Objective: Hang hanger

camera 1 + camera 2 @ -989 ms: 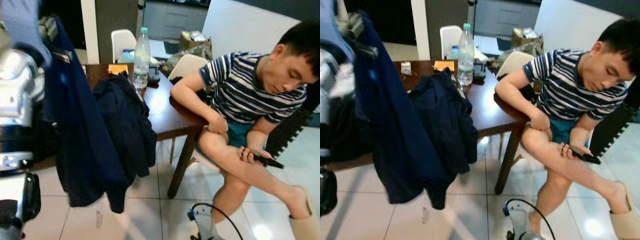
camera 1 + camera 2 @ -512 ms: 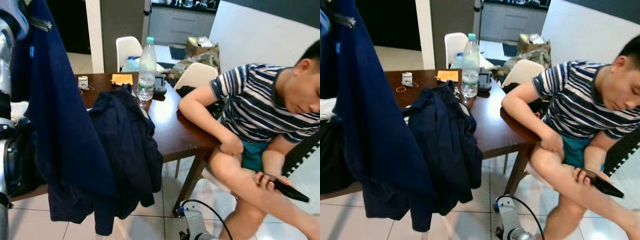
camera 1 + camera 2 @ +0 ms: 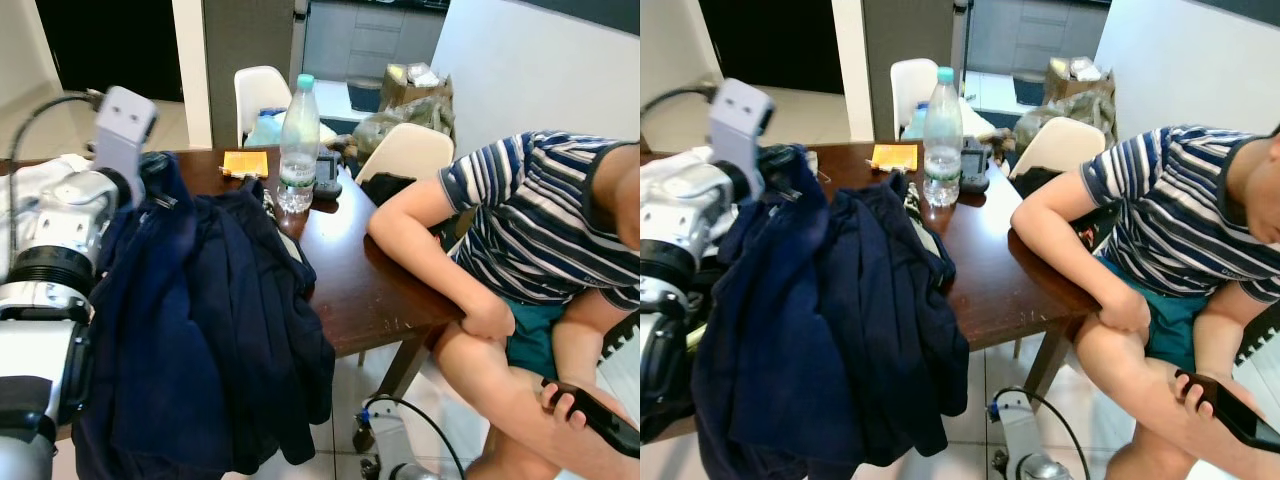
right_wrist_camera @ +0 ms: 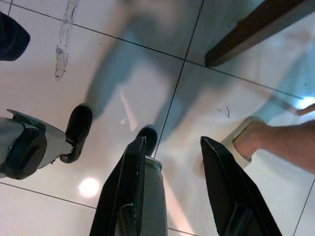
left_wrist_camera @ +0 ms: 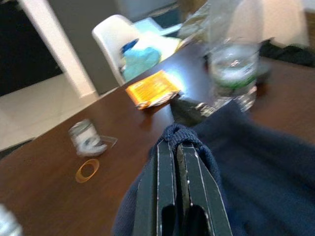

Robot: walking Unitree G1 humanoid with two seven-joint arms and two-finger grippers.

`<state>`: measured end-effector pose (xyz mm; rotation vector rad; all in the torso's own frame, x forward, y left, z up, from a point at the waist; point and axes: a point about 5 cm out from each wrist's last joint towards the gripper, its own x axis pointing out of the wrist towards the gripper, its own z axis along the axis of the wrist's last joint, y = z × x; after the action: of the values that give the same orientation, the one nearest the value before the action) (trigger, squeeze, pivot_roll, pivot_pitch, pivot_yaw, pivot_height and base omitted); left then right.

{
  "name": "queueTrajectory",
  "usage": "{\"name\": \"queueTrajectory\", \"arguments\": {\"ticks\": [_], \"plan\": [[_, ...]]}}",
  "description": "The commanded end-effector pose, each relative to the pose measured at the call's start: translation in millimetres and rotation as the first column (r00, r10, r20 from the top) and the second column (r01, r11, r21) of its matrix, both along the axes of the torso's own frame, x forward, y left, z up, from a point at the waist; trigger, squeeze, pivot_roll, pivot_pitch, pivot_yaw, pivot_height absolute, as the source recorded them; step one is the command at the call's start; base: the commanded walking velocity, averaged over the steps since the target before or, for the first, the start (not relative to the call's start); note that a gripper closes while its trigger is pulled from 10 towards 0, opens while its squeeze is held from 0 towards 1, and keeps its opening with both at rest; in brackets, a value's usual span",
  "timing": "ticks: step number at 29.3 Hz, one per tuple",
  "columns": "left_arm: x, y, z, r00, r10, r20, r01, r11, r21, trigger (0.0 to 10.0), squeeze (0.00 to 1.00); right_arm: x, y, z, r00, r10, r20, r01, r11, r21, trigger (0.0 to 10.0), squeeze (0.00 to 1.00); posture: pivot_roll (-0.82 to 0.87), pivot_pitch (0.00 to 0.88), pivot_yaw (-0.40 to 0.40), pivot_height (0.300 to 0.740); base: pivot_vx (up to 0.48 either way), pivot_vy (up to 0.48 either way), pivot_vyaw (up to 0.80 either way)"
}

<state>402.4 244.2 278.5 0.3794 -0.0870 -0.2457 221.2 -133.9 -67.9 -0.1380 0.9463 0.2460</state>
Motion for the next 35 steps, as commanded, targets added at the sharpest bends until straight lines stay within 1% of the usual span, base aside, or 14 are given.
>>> {"name": "queueTrajectory", "arguments": {"ticks": [1,2,4,7,10,14,19,23,25,26,32,33,34,35], "plan": [[-0.4,-16.6,9,0.989,-0.140,0.046,0.141,0.989,-0.034,10.0,0.00,-3.4,-5.3,-2,1.000,-0.020,-0.015,0.019,1.000,-0.013,10.0,0.00,0.15,0.000,-0.066,0.740,0.000,0.000,0.00],[-1.6,-22.4,12,0.976,-0.210,0.062,0.213,0.976,-0.051,10.0,0.00,-3.6,-5.2,-2,1.000,-0.022,-0.015,0.021,1.000,-0.012,10.0,0.00,0.15,0.000,-0.066,0.740,0.000,0.000,0.00],[-1.6,-22.4,12,0.976,-0.210,0.062,0.213,0.976,-0.051,10.0,0.00,-3.6,-5.2,-2,1.000,-0.022,-0.015,0.021,1.000,-0.012,10.0,0.00,0.15,0.000,-0.066,0.740,0.000,0.000,0.00],[-11.6,-40.8,19,0.871,-0.479,0.107,0.490,0.861,-0.136,10.0,0.00,-4.3,-5.1,-3,1.000,-0.021,-0.015,0.021,1.000,-0.012,10.0,0.00,0.15,0.000,-0.065,0.740,0.000,0.000,0.00],[-16.6,-44.5,20,0.808,-0.580,0.105,0.589,0.789,-0.175,10.0,0.00,-4.4,-5.2,-3,1.000,-0.021,-0.014,0.021,1.000,-0.013,10.0,0.00,0.15,0.000,-0.065,0.740,0.000,0.000,0.00],[-19.7,-43.9,13,0.765,-0.641,0.056,0.639,0.748,-0.180,10.0,0.00,-4.1,-5.9,-3,1.000,-0.022,-0.011,0.021,1.000,-0.016,10.0,0.00,0.15,0.000,-0.067,0.740,0.000,0.000,0.00],[-15.1,-41.2,-3,0.821,-0.570,-0.010,0.568,0.819,-0.081,10.0,0.00,-3.8,-7.1,-2,1.000,-0.023,-0.009,0.023,1.000,-0.021,10.0,0.00,0.15,0.000,-0.066,0.740,0.000,0.000,0.00],[-10.6,-28.6,-6,0.902,-0.432,0.003,0.431,0.901,-0.042,10.0,0.04,-3.6,-8.4,-2,1.000,-0.029,-0.007,0.028,0.999,-0.023,10.0,0.00,0.15,0.000,-0.066,0.740,0.000,0.000,0.00],[-10.1,-26.5,-6,0.911,-0.411,0.005,0.411,0.911,-0.039,10.0,0.04,-3.6,-8.4,-2,1.000,-0.029,-0.007,0.029,0.999,-0.023,10.0,0.00,0.15,0.000,-0.066,0.740,0.000,0.000,0.00],[-8.0,-20.6,-6,0.938,-0.345,-0.003,0.345,0.938,-0.035,10.0,1.00,-3.6,-8.5,-2,1.000,-0.029,-0.007,0.029,0.999,-0.023,10.0,0.00,0.15,0.000,-0.067,0.740,0.000,0.000,0.00],[-5.9,-5.3,-5,0.979,-0.204,-0.011,0.204,0.979,0.003,10.0,1.00,-3.6,-8.7,-2,1.000,-0.030,-0.007,0.030,0.999,-0.022,10.0,0.00,0.15,0.000,-0.069,0.740,0.000,0.000,0.00],[-6.5,-6.3,-6,0.974,-0.228,-0.011,0.228,0.974,-0.002,10.0,0.13,-3.5,-8.6,-2,1.000,-0.029,-0.006,0.029,0.999,-0.022,10.0,0.00,0.15,0.000,-0.070,0.740,0.000,0.000,0.00],[-6.5,-6.3,-6,0.974,-0.228,-0.011,0.228,0.974,-0.002,10.0,0.13,-3.5,-8.6,-2,1.000,-0.029,-0.006,0.029,0.999,-0.022,10.0,0.00,0.15,0.000,-0.070,0.740,0.000,0.000,0.00],[-7.2,-9.5,-6,0.964,-0.264,-0.005,0.264,0.964,-0.016,10.0,0.00,-3.4,-8.6,-2,1.000,-0.028,-0.006,0.028,0.999,-0.021,10.0,0.00,0.15,0.000,-0.072,0.740,0.000,0.000,0.00]]}}
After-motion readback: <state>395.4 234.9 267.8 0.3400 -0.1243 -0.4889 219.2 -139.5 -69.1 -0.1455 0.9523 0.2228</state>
